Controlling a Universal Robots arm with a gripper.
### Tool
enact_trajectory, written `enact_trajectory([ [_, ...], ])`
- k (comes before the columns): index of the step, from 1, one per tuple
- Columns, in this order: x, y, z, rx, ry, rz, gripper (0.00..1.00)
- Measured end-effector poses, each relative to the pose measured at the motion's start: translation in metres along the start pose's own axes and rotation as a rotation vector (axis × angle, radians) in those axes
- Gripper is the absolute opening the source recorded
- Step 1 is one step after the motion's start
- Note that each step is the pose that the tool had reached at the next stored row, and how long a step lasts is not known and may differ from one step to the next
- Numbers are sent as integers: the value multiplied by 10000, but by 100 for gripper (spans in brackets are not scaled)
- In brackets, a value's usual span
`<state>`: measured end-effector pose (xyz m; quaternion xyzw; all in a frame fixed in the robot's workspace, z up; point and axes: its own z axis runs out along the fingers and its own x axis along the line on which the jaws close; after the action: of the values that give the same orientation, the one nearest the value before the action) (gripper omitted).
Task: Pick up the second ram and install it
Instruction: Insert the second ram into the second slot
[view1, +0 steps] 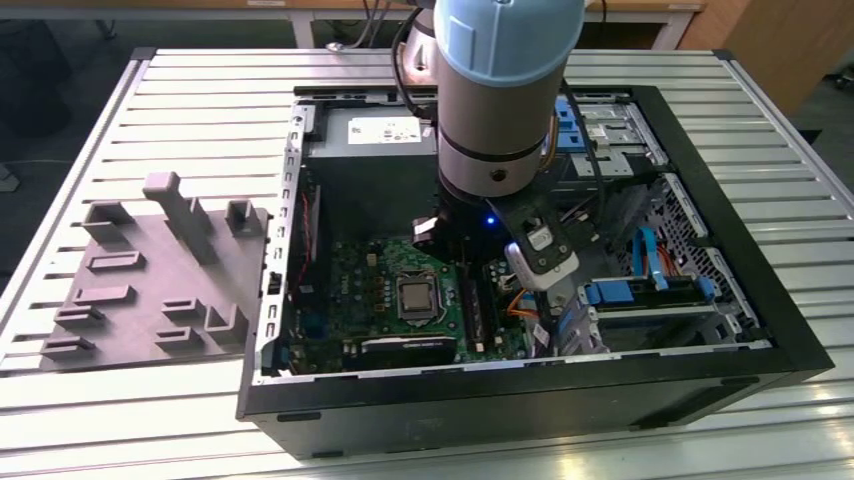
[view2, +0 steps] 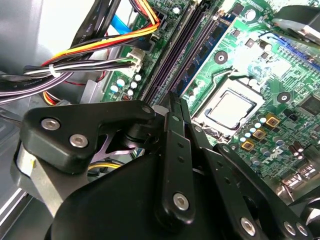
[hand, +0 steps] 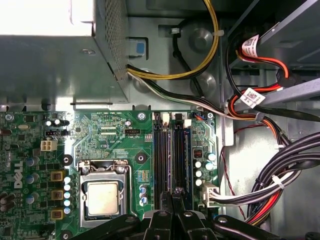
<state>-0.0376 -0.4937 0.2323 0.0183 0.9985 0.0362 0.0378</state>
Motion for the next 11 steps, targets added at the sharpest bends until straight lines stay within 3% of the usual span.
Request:
enact_trajectory([
  [11, 0, 0, 2, -54, 2, 4, 11],
])
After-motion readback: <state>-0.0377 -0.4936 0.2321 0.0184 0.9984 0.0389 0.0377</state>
